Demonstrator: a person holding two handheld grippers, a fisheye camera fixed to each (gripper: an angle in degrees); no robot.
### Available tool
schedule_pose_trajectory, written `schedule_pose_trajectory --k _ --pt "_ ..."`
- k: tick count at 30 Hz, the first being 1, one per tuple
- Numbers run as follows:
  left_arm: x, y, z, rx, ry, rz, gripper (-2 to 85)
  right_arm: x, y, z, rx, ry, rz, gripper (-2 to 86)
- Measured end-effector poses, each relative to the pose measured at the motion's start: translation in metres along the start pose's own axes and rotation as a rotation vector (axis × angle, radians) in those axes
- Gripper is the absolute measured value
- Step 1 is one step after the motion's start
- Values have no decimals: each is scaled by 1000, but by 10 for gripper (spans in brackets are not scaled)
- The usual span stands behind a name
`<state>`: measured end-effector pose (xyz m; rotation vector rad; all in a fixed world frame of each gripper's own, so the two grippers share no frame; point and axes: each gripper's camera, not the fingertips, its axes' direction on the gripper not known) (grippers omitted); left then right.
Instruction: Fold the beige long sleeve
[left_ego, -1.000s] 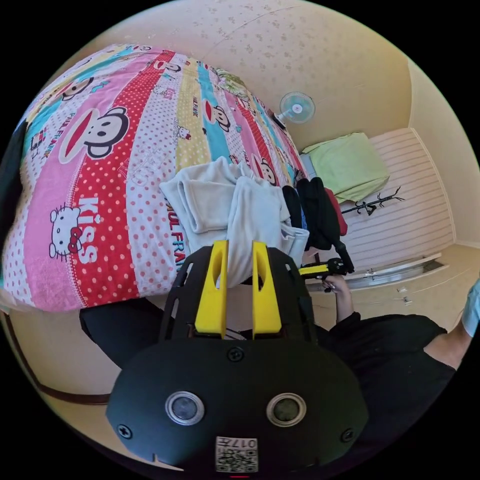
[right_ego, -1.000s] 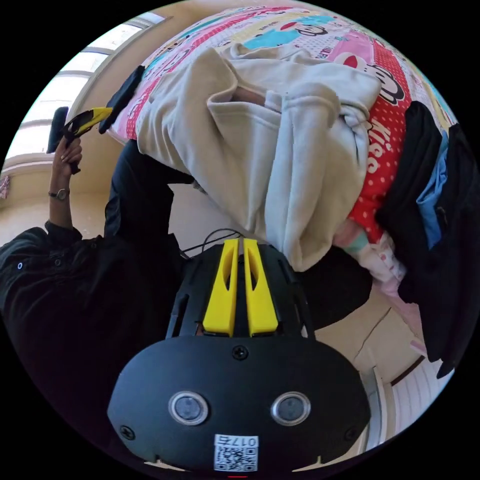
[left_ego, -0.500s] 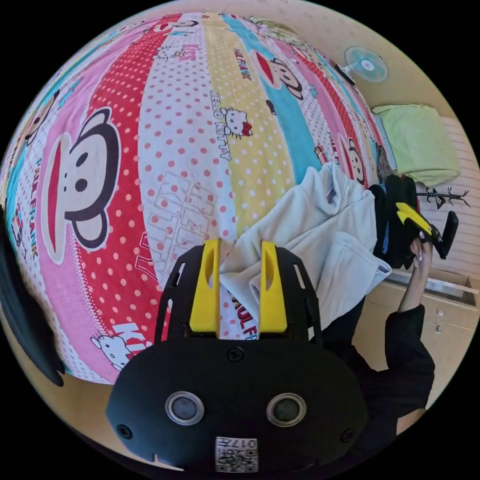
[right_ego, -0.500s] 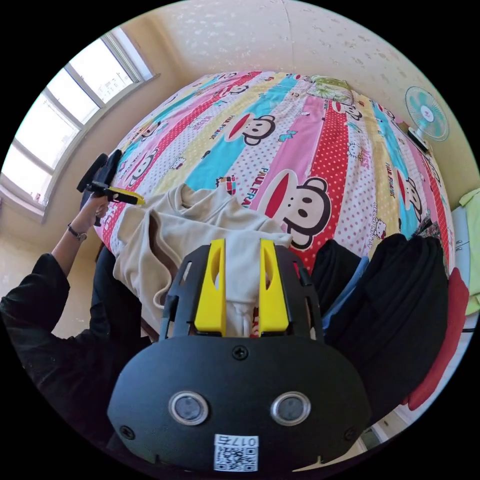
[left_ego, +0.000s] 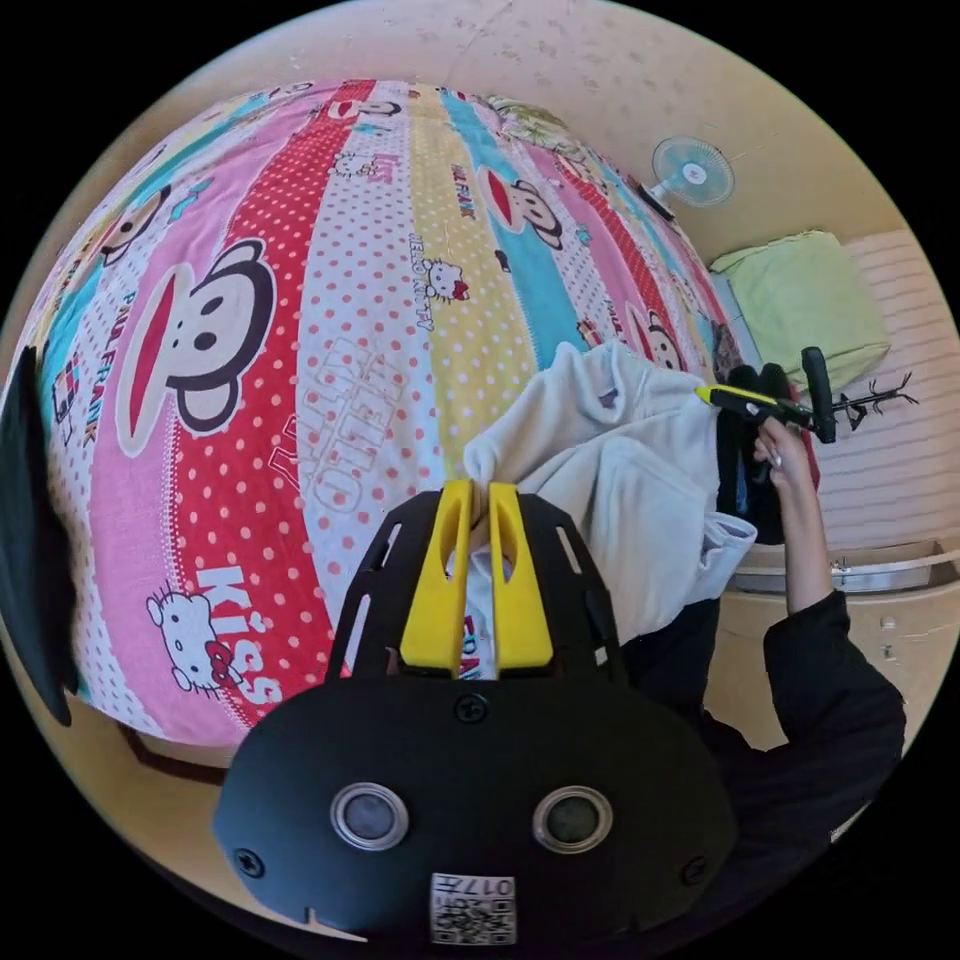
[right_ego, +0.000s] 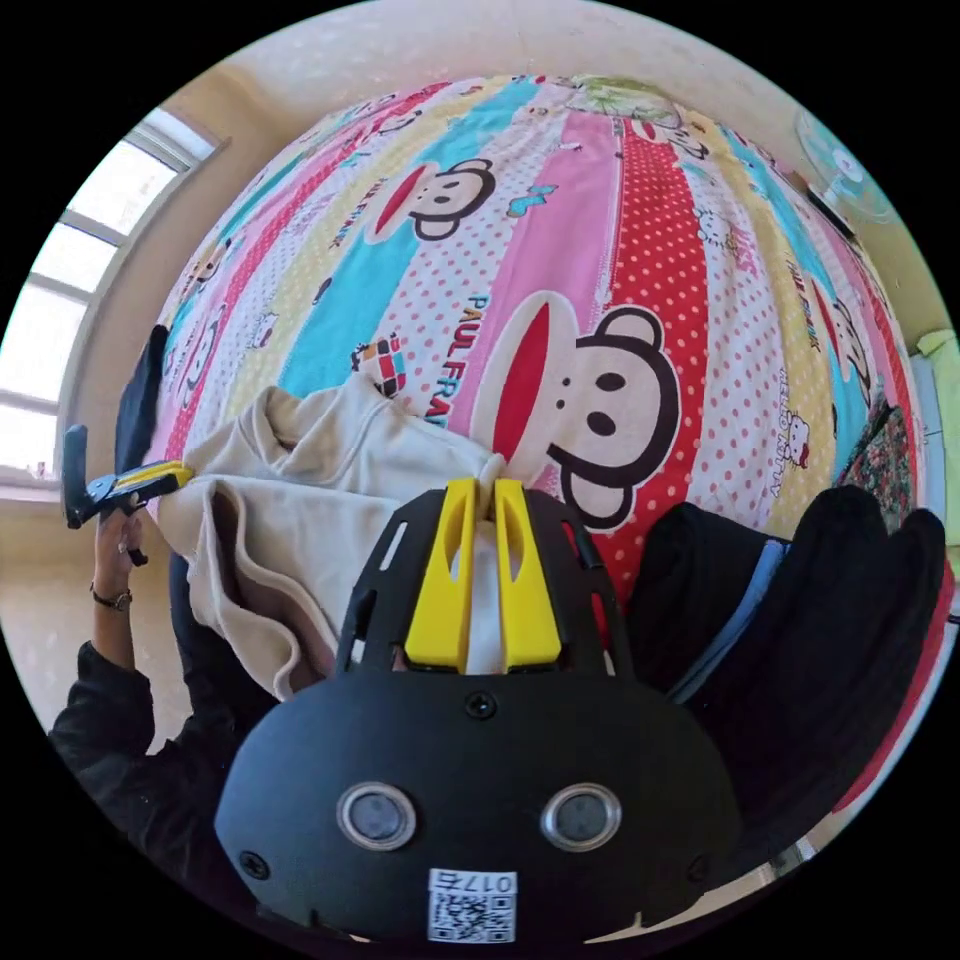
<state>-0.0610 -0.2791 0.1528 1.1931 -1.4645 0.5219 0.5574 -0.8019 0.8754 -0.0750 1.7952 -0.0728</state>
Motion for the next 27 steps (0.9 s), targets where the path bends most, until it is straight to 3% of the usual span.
schedule_pose_trajectory --k 7,17,20,24,27 --pt "76 108 -113 284 63 82 9 -79 162 -174 460 47 -70 32" --pt "175 293 -303 930 194 283 9 -180 400 -382 1235 91 -172 32" --pt "191 328 -326 1030 237 309 8 -196 433 -409 1326 85 -165 31" --pt "209 348 -337 1089 192 228 8 -205 424 -423 1269 34 -151 31" --pt "223 391 -351 1197 230 263 8 -216 456 -436 1381 -18 -152 30"
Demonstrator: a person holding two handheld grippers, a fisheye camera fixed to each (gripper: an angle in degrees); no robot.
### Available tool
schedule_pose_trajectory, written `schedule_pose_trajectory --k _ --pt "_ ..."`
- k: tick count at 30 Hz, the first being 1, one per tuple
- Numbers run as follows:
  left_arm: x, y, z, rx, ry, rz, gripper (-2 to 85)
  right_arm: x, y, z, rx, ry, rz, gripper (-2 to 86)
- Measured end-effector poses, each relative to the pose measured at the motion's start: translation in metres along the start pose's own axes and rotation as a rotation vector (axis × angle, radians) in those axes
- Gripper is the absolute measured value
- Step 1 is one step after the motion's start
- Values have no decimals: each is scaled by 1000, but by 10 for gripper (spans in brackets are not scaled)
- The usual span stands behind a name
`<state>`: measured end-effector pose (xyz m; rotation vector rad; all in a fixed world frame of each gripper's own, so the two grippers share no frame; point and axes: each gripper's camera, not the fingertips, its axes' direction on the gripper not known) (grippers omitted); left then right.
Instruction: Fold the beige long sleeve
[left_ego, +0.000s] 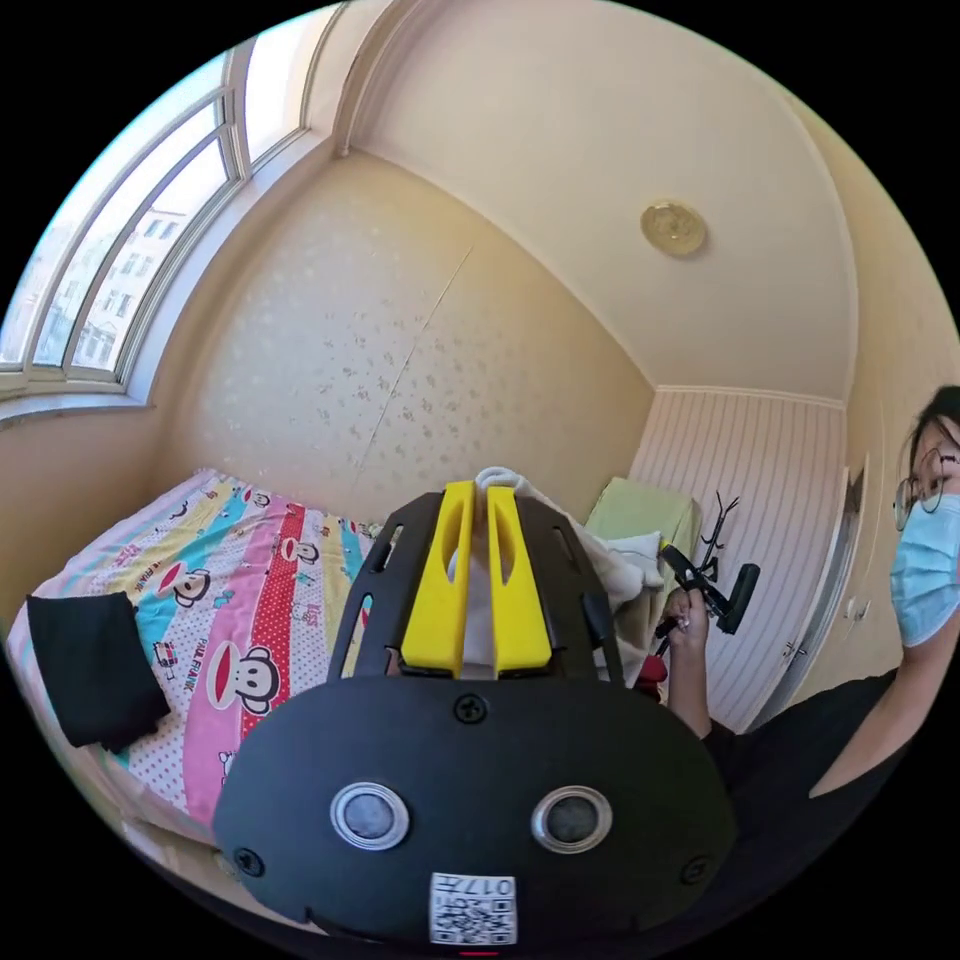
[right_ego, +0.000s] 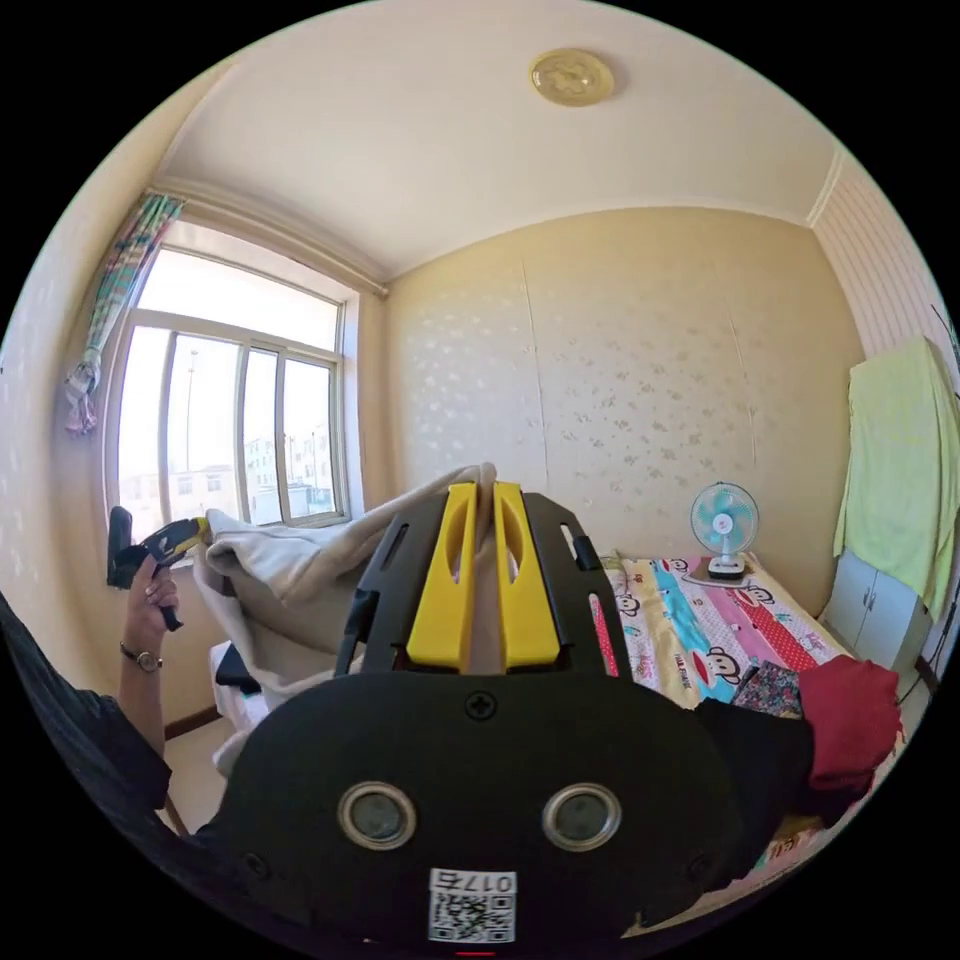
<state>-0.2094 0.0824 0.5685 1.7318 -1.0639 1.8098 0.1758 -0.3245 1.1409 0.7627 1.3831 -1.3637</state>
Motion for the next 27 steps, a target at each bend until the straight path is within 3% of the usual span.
schedule_pose_trajectory --k 2,5,8,11,16,21,25,27 --pt "19 0 -21 43 -29 41 7 -13 -6 -35 103 -36 -4 29" --pt "33 -9 -25 -8 -113 73 8 -23 -22 -40 36 -6 -39 30" --pt "14 -12 -23 -42 0 -50 7 -20 -31 -29 -46 3 -10 30" --pt "28 -7 -58 19 95 -40 7 -25 -31 -67 28 -99 7 31" --pt "69 -21 -99 67 13 108 6 -45 -43 -114 115 -36 -61 30" --pt "40 -37 -74 -25 104 -22 5 -28 -54 -90 49 -1 36 31" --pt "72 -20 -105 54 10 28 6 -27 -39 -137 209 -51 99 32" --pt "88 -3 -133 190 5 31 7 -26 -30 -157 279 -68 162 32"
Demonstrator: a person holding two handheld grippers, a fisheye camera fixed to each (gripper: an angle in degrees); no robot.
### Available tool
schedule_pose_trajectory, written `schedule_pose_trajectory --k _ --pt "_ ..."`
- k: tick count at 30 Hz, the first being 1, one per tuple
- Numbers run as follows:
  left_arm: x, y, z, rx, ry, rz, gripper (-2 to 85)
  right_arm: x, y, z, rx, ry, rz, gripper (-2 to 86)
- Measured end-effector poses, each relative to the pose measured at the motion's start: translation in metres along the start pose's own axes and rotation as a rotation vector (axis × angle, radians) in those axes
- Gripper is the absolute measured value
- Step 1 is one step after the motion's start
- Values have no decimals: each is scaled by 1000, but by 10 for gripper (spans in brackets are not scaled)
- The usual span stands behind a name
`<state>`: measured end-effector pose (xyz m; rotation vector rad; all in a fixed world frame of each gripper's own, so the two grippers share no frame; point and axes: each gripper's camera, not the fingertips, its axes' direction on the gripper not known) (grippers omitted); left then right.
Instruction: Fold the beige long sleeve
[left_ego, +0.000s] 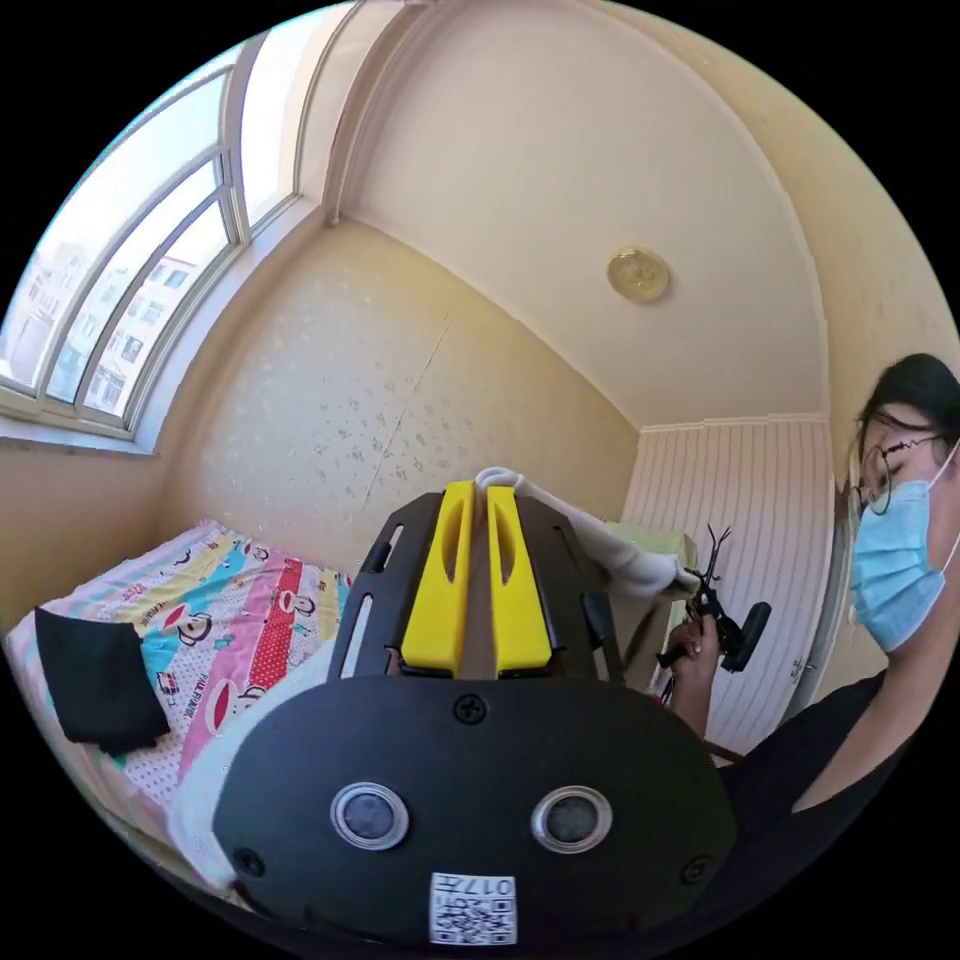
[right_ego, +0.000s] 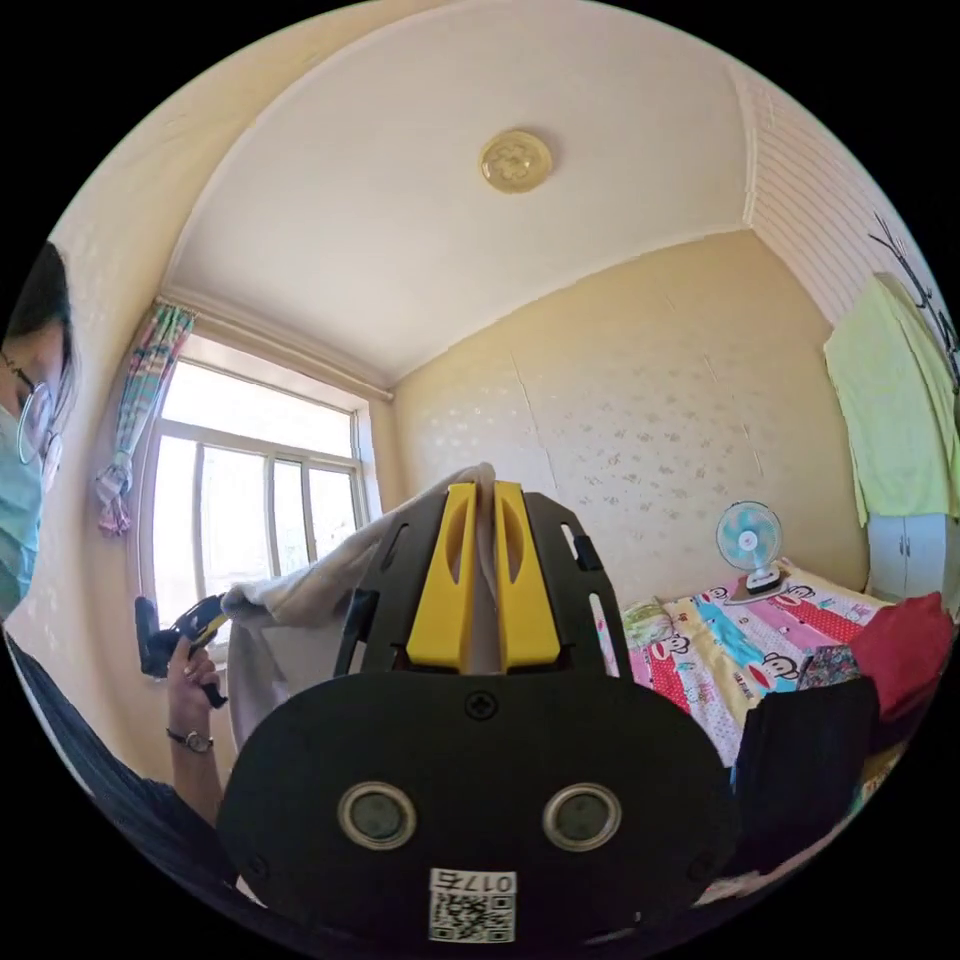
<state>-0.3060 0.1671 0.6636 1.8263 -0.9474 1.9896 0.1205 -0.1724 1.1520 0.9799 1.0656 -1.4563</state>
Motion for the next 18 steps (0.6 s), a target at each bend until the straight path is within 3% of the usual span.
schedule_pose_trajectory --k 3,9,15,18 --pt "10 11 -24 134 -27 -22 10 -5 5 -25 98 -37 37 31" --pt "-6 10 -13 161 -56 3 14 -4 21 -36 170 9 18 31" --pt "-91 3 76 38 -99 -62 23 34 42 48 34 190 -82 33" --pt "-156 18 136 7 -179 -135 26 68 65 131 -143 243 -165 36"
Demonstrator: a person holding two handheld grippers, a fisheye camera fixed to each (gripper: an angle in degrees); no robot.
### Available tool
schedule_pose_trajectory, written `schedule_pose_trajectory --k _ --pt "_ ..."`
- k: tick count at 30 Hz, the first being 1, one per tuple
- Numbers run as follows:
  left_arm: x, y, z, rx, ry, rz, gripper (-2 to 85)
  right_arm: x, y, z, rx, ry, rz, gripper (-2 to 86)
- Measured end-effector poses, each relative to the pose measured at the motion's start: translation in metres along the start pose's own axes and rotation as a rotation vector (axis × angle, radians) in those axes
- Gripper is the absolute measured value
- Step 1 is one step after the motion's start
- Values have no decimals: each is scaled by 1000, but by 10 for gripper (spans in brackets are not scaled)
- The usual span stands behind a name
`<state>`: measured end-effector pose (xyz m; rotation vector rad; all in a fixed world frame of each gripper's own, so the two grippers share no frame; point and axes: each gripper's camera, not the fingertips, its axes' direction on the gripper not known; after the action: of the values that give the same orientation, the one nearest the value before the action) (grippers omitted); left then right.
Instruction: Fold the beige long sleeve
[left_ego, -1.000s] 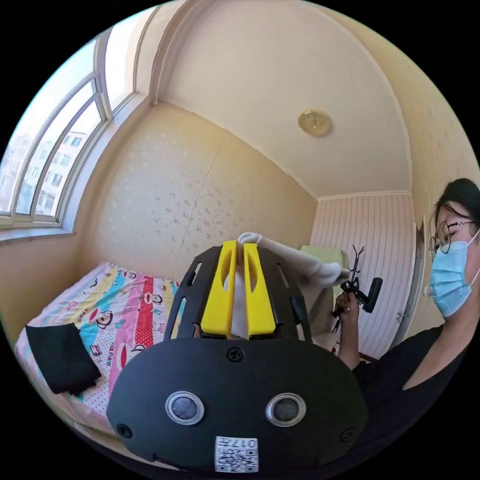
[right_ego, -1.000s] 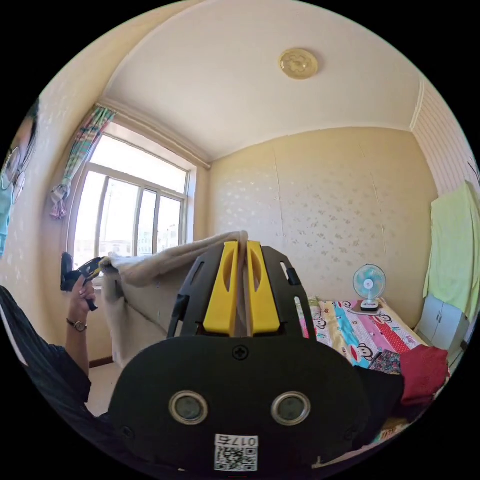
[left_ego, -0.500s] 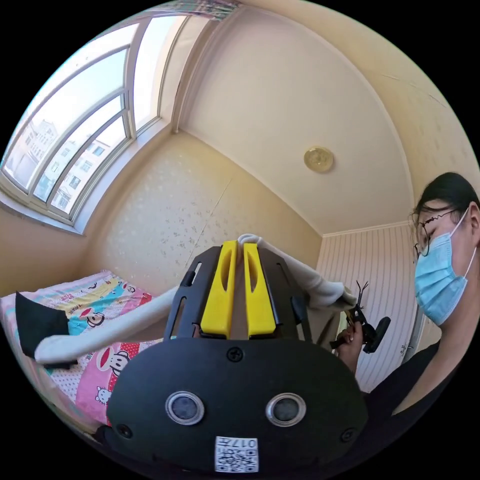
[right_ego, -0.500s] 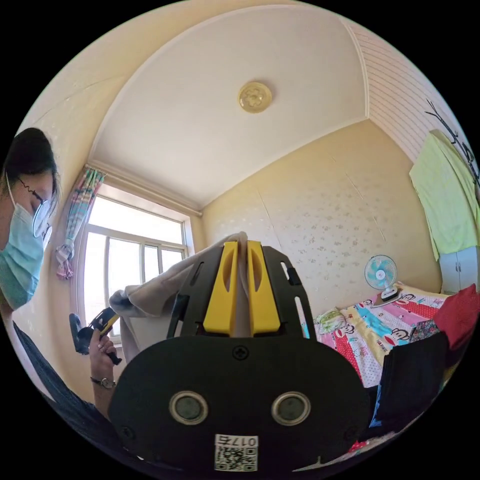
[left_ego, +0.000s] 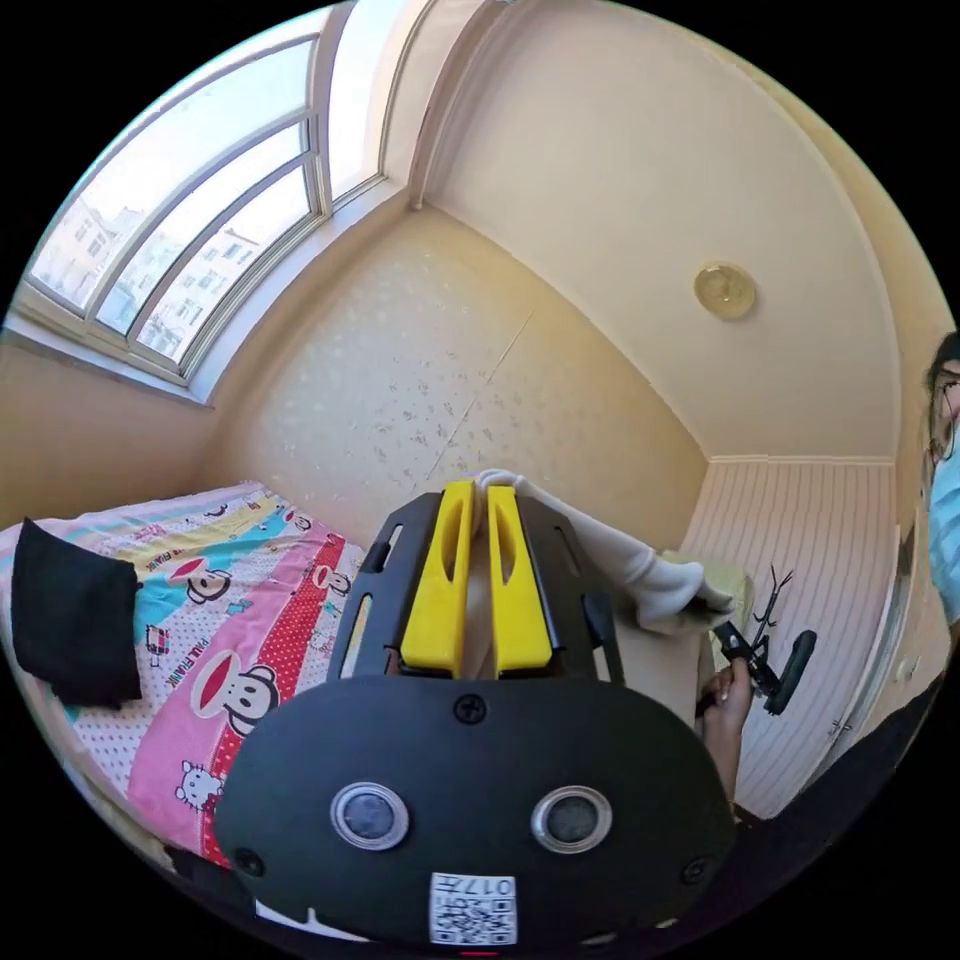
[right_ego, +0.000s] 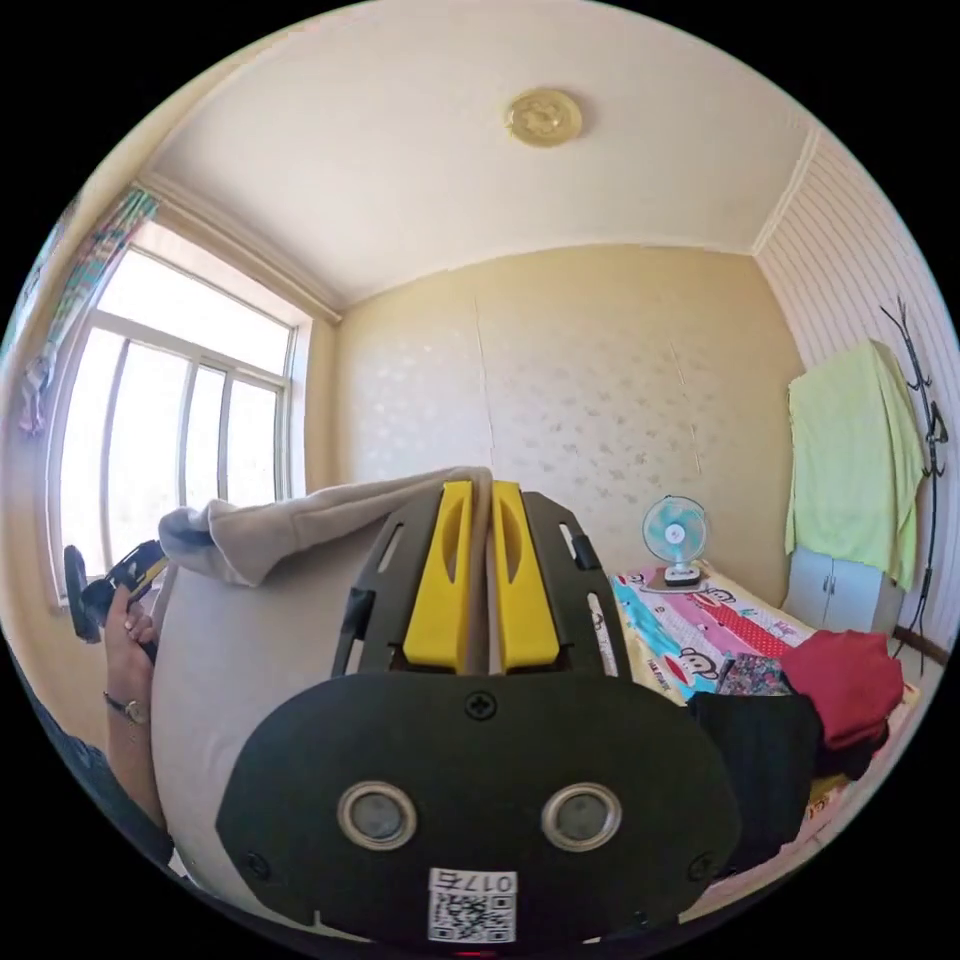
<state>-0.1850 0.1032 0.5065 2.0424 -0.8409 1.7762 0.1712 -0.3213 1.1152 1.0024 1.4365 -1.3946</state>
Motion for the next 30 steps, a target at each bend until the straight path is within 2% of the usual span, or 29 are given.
schedule_pose_trajectory --k 1,3,4,6,8,10,13,17,22,24,25,26,28,30 --pt "-9 1 17 -5 -25 11 27 8 9 46 -60 -6 -24 37" --pt "-54 -2 106 -92 -150 73 32 21 25 127 -145 -15 -62 40" --pt "-68 -3 133 -126 -169 86 34 30 39 193 -227 0 -99 43" --pt "-137 4 241 -362 -207 65 50 50 73 302 -390 24 -103 48" --pt "-192 22 295 -567 -247 -11 64 81 135 413 -674 18 -35 59" --pt "-235 45 309 -684 -261 -91 77 99 183 443 -810 -4 34 69" --pt "-276 82 276 -719 -269 -94 83 110 256 423 -845 -53 47 77" --pt "-310 121 206 -840 -418 -77 116 129 356 356 -994 58 10 98" --pt "-329 155 136 -939 -301 -286 125 168 411 269 -1085 292 38 122" --pt "-328 172 123 -1014 -237 -359 130 178 434 266 -1204 260 3 113" --pt "-328 176 122 -1038 -222 -372 132 184 457 277 -1363 231 -77 89" --pt "-327 182 121 -1077 -200 -388 134 186 460 282 -1385 193 -142 51" --pt "-327 184 120 -1108 -190 -391 136 195 438 292 -1400 252 -201 47" --pt "-331 168 117 -1104 -195 -386 137 208 390 290 -1264 347 -206 49"
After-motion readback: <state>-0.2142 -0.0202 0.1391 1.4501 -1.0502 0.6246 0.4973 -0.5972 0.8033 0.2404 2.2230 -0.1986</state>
